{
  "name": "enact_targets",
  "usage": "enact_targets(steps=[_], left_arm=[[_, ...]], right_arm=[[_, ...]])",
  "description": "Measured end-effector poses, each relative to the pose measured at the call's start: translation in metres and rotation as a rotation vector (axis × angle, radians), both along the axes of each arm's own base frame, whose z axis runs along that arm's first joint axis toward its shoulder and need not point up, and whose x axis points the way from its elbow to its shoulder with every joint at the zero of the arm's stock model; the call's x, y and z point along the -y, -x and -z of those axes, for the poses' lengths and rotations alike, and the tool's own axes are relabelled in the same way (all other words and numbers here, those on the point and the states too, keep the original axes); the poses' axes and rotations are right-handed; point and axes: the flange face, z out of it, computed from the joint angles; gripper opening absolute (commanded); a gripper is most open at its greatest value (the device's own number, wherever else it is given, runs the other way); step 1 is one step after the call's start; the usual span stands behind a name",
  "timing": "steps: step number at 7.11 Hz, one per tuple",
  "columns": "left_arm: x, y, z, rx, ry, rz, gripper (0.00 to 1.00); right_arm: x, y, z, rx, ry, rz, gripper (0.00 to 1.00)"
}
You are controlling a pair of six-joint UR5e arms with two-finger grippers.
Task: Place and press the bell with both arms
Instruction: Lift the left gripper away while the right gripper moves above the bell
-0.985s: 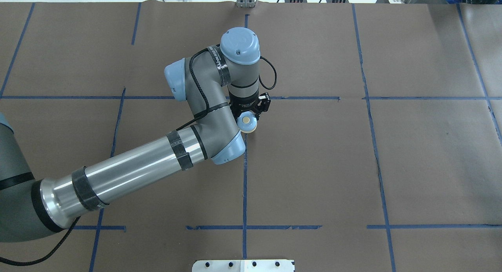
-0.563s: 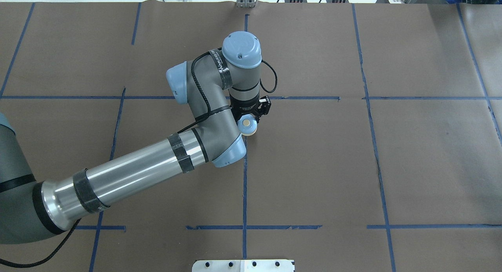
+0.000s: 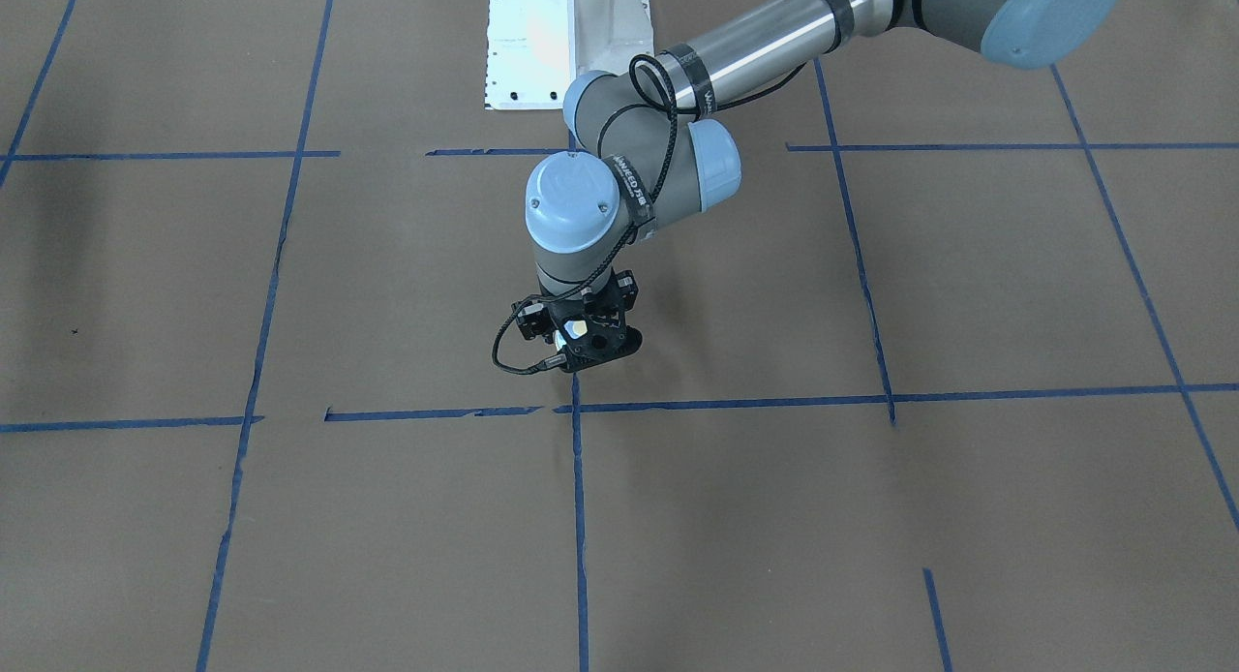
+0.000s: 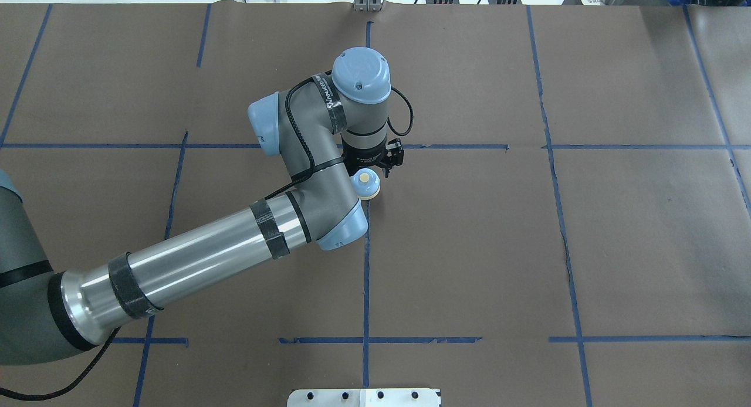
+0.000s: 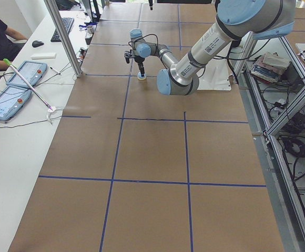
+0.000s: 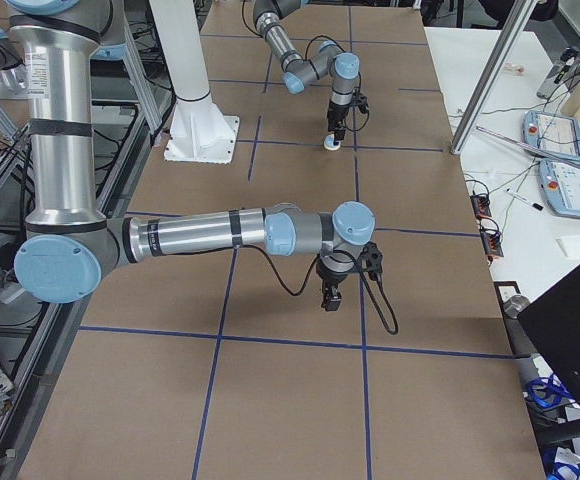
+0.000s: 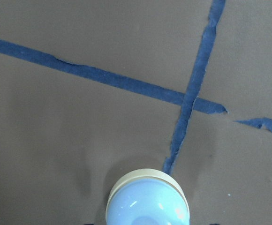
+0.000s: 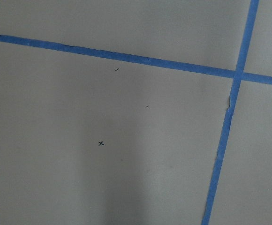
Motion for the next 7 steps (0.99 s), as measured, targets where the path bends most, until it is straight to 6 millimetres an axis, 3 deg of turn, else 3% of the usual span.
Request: enact_targets(steps=[1,2,3,4,5,6,7], left_arm=[[0.004,0.018,0.017,-0.033,-0.023,0.018,0.93],[0.009,0.05,0.036,-0.084,-0.058,0.046,0.93],[0.008,0.089,0.043,-0.133,-0.092,0.074,0.93],[0.003,0.128,0.033,-0.163,-0.116,0.096,0.93],[-0.003,0.163,0.008,-0.169,-0.128,0.114,0.93],[-0.008,0.196,-0.024,-0.16,-0.143,0.112,0.93],[-0.014,0.231,-0.054,-0.143,-0.176,0.085,0.93]], right_arm=[[0.004,0.004,0.006,0.008,-0.016,0.005,1.0],[0.009,0.012,0.016,0.031,-0.039,0.006,1.0],[0.013,0.024,0.029,0.064,-0.063,-0.016,1.0],[0.019,0.049,0.05,0.095,-0.075,-0.062,1.0],[0.03,0.085,0.083,0.136,-0.055,-0.137,0.97],[0.042,0.124,0.125,0.174,-0.009,-0.208,0.83],[0.052,0.184,0.176,0.184,0.043,-0.281,0.25]])
